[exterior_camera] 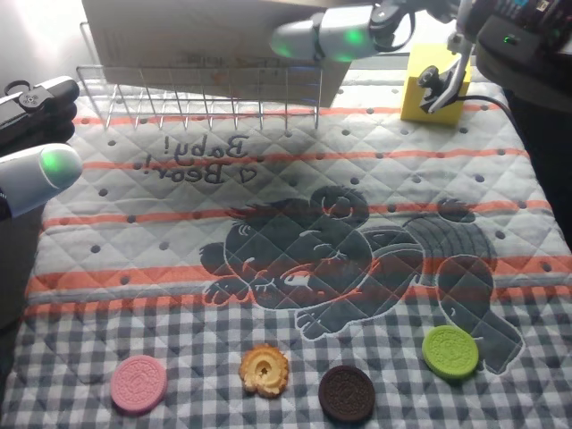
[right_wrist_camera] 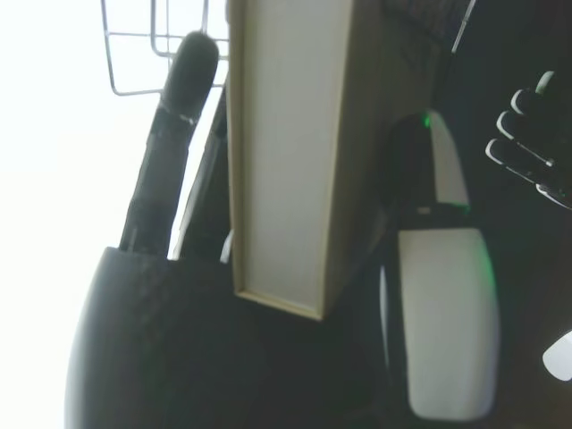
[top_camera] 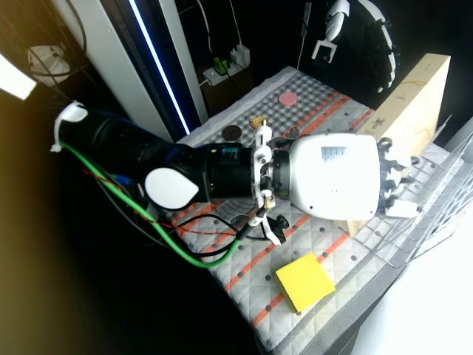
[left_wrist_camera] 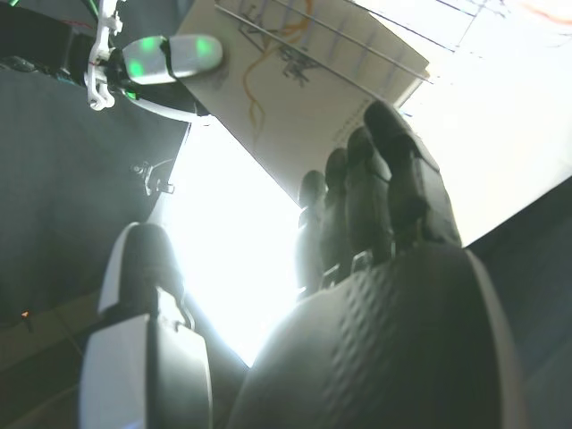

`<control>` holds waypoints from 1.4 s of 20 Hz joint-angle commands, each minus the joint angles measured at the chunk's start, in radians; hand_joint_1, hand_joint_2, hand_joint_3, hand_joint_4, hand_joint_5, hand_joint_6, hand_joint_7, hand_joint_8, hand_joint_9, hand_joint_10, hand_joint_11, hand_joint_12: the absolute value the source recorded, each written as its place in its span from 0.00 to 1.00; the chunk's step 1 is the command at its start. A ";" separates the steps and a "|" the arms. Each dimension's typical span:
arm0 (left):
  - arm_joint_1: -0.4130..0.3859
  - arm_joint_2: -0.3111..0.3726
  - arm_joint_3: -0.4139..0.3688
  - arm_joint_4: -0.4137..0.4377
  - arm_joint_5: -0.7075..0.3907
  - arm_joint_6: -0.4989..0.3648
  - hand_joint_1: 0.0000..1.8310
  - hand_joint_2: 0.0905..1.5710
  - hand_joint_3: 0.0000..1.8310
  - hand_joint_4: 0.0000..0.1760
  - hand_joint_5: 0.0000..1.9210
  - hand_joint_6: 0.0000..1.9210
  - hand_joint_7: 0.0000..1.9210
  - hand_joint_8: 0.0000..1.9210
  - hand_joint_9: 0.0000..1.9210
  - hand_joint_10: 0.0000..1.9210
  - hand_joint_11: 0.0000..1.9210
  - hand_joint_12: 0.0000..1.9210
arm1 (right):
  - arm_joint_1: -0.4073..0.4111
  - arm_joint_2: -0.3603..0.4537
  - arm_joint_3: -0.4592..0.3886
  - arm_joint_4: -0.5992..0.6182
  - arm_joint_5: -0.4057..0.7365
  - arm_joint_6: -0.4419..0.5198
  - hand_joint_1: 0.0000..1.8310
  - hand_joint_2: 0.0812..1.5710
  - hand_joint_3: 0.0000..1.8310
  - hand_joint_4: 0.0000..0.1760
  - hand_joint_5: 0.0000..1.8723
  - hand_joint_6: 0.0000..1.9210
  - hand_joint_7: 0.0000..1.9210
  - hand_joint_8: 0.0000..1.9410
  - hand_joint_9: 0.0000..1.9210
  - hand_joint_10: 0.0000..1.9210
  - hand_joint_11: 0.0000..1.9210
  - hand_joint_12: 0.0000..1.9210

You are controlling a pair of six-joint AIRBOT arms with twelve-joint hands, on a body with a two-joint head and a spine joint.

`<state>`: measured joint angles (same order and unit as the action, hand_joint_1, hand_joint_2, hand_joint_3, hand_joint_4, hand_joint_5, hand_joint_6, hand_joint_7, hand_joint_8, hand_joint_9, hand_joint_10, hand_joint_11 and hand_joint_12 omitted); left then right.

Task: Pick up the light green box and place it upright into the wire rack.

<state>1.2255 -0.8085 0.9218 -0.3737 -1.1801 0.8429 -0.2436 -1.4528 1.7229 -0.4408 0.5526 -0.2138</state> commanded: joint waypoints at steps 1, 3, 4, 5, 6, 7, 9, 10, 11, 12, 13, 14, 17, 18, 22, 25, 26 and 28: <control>-0.008 -0.005 0.006 0.002 -0.125 -0.011 0.34 0.63 0.00 0.10 0.13 0.00 0.12 0.00 0.11 0.00 0.00 0.36 | 0.003 0.007 0.003 0.023 0.089 0.006 0.32 0.75 0.00 0.00 0.18 0.00 0.22 0.00 0.26 0.00 0.12 0.40; -0.008 -0.006 0.006 0.002 -0.125 -0.011 0.33 0.63 0.00 0.07 0.12 0.00 0.11 0.00 0.11 0.00 0.00 0.36 | 0.003 0.007 0.003 0.019 0.089 0.008 0.28 0.72 0.00 0.04 0.12 0.00 0.19 0.00 0.24 0.00 0.09 0.46; -0.008 -0.007 0.006 0.002 -0.125 -0.011 0.34 0.63 0.00 0.16 0.12 0.00 0.10 0.00 0.09 0.00 0.00 0.31 | 0.003 0.007 0.003 0.016 0.089 0.010 0.28 0.69 0.00 0.07 0.10 0.00 0.18 0.00 0.23 0.00 0.07 0.49; -0.008 -0.007 0.006 0.002 -0.125 -0.011 0.34 0.63 0.00 0.15 0.12 0.00 0.10 0.00 0.09 0.00 0.00 0.30 | 0.003 0.007 0.003 0.009 0.089 0.015 0.28 0.68 0.00 0.10 0.09 0.00 0.17 0.00 0.21 0.00 0.07 0.50; -0.008 -0.008 0.006 0.002 -0.125 -0.011 0.34 0.63 0.00 0.15 0.12 0.00 0.11 0.00 0.10 0.00 0.00 0.31 | 0.003 0.010 0.003 0.008 0.089 0.021 0.28 0.67 0.00 0.16 0.07 0.00 0.15 0.00 0.20 0.00 0.06 0.51; -0.008 -0.009 0.005 0.002 -0.125 -0.011 0.35 0.63 0.00 0.14 0.12 0.00 0.11 0.00 0.09 0.00 0.00 0.30 | 0.003 0.015 0.003 -0.001 0.090 0.033 0.27 0.66 0.00 0.16 0.05 0.00 0.13 0.00 0.21 0.00 0.08 0.55; -0.008 -0.009 0.004 0.000 -0.125 -0.011 0.35 0.63 0.00 0.12 0.12 0.00 0.11 0.00 0.10 0.00 0.00 0.33 | 0.006 0.027 -0.005 -0.011 0.094 0.037 0.26 0.61 0.00 0.46 0.00 0.00 0.05 0.00 0.14 0.00 0.01 0.56; -0.008 -0.009 0.004 -0.001 -0.125 -0.011 0.35 0.63 0.00 0.09 0.13 0.00 0.11 0.00 0.11 0.00 0.00 0.35 | 0.012 0.044 -0.015 -0.019 0.100 0.037 0.26 0.59 0.00 0.65 0.00 0.00 0.01 0.00 0.04 0.01 0.00 0.35; -0.008 -0.009 0.003 -0.002 -0.126 -0.011 0.35 0.63 0.00 0.09 0.13 0.00 0.11 0.00 0.10 0.00 0.00 0.35 | 0.014 0.062 -0.026 -0.023 0.108 0.037 0.25 0.55 0.00 0.86 0.00 0.00 0.00 0.00 0.01 0.00 0.00 0.22; -0.008 -0.009 0.003 -0.003 -0.128 -0.011 0.35 0.63 0.00 0.09 0.13 0.00 0.11 0.00 0.10 0.00 0.00 0.35 | 0.017 0.086 -0.043 -0.028 0.124 0.037 0.25 0.55 0.00 0.86 0.00 0.00 0.00 0.00 0.01 0.00 0.00 0.22; -0.008 -0.009 0.003 -0.005 -0.131 -0.011 0.34 0.64 0.00 0.07 0.13 0.00 0.11 0.00 0.11 0.00 0.00 0.36 | 0.020 0.109 -0.059 -0.030 0.141 0.037 0.23 0.52 0.00 0.89 0.00 0.00 0.00 0.00 0.00 0.00 0.00 0.19; -0.008 -0.009 0.003 -0.006 -0.136 -0.011 0.34 0.63 0.00 0.09 0.13 0.00 0.12 0.00 0.11 0.00 0.00 0.38 | 0.022 0.128 -0.072 -0.029 0.160 0.037 0.22 0.52 0.00 0.92 0.00 0.00 0.00 0.00 0.00 0.00 0.00 0.04; -0.005 -0.008 0.002 -0.013 -0.175 -0.025 0.33 0.62 0.00 0.24 0.13 0.00 0.11 0.00 0.11 0.00 0.00 0.36 | 0.029 0.220 -0.141 -0.029 0.256 0.035 0.22 0.56 0.01 1.00 0.00 0.00 0.00 0.00 0.00 0.00 0.00 0.00; -0.004 -0.008 0.002 -0.015 -0.193 -0.029 0.32 0.62 0.00 0.29 0.12 0.00 0.11 0.00 0.10 0.00 0.00 0.33 | 0.029 0.257 -0.170 -0.028 0.291 0.034 0.22 0.55 0.01 1.00 0.00 0.00 0.00 0.00 0.00 0.00 0.00 0.00; -0.004 -0.006 0.003 -0.027 -0.293 -0.057 0.32 0.61 0.00 0.27 0.10 0.00 0.08 0.00 0.07 0.00 0.00 0.34 | -0.053 0.423 -0.309 0.066 0.440 -0.033 0.23 0.59 0.00 0.71 0.00 0.00 0.00 0.00 0.00 0.00 0.00 0.00; -0.005 -0.004 0.004 -0.031 -0.370 -0.072 0.34 0.59 0.00 0.32 0.08 0.00 0.06 0.00 0.03 0.01 0.00 0.21 | -0.270 0.490 -0.394 0.226 0.624 -0.068 0.29 0.59 0.00 0.88 0.00 0.00 0.00 0.00 0.00 0.00 0.00 0.06; -0.005 -0.004 0.004 -0.031 -0.399 -0.082 0.35 0.59 0.00 0.54 0.07 0.00 0.05 0.00 0.02 0.00 0.00 0.12 | -0.356 0.501 -0.418 0.274 0.690 -0.068 0.30 0.59 0.00 0.98 0.00 0.00 0.00 0.00 0.00 0.00 0.00 0.01; -0.005 -0.003 0.003 -0.028 -0.433 -0.094 0.36 0.60 0.00 0.46 0.07 0.00 0.04 0.00 0.01 0.00 0.00 0.10 | -0.458 0.512 -0.455 0.343 0.778 -0.069 0.34 0.57 0.00 0.91 0.00 0.00 0.00 0.00 0.00 0.00 0.00 0.00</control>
<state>1.2266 -0.8188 0.9222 -0.3962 -1.4696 0.7574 -0.7429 -0.9504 1.2530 -0.1436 1.1706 -0.2890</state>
